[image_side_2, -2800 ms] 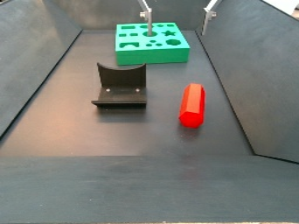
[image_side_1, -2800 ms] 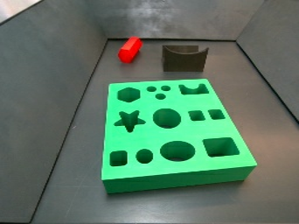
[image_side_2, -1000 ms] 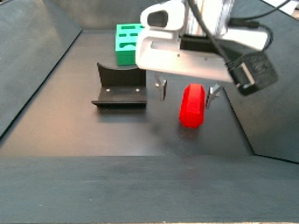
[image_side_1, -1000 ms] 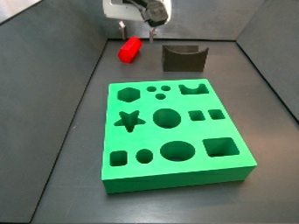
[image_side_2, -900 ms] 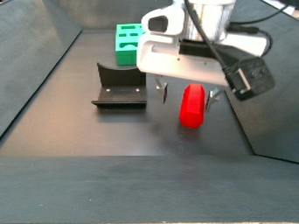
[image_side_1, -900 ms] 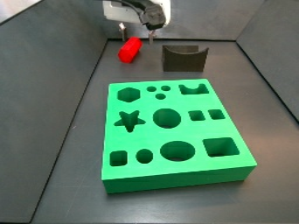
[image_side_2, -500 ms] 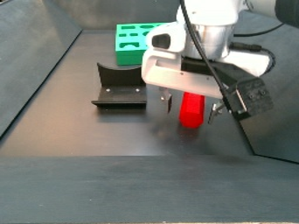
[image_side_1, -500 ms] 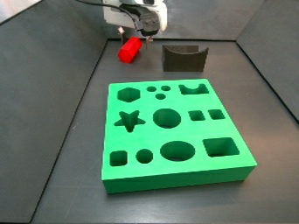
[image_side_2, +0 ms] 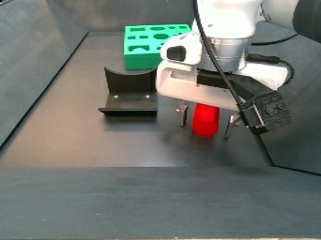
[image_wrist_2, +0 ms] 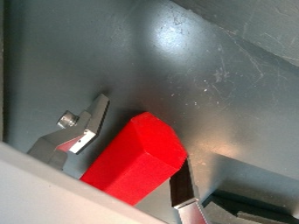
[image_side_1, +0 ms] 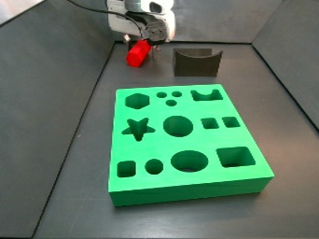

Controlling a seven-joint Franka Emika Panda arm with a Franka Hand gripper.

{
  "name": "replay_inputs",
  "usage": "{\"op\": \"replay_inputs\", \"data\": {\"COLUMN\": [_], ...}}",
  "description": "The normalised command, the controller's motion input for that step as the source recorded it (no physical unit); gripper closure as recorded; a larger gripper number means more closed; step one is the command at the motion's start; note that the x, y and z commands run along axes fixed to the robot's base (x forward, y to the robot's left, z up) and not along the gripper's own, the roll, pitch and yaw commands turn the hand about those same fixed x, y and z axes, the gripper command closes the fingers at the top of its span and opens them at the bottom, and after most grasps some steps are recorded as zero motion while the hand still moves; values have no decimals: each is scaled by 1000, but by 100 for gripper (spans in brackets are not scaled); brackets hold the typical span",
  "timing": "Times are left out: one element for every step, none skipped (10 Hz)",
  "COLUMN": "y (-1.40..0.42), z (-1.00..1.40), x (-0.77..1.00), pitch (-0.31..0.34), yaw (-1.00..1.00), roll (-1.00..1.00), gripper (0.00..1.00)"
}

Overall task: Pick up the hexagon object. Move up. Place the hexagon object on the fixture. Regrasp the hexagon object. Move to above the board. Insert the hexagon object.
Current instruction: Pick up the hexagon object, then move up.

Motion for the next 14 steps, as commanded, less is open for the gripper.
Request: {"op": "replay_inputs", "data": {"y": [0, 0, 0, 0, 0, 0, 0, 0, 0, 0, 0, 0, 53, 49], "z": [0, 0, 0, 0, 0, 0, 0, 0, 0, 0, 0, 833, 832, 706], "x": [0, 0, 0, 0, 0, 0, 0, 0, 0, 0, 0, 0, 36, 14], "pitch": [0, 0, 0, 0, 0, 0, 0, 0, 0, 0, 0, 0, -9, 35], "yaw": [0, 0, 0, 0, 0, 0, 0, 0, 0, 0, 0, 0, 14, 6], "roll": [0, 0, 0, 0, 0, 0, 0, 0, 0, 0, 0, 0, 14, 21], "gripper": [100, 100, 100, 100, 100, 100, 100, 100, 100, 100, 100, 100, 100, 100]}}
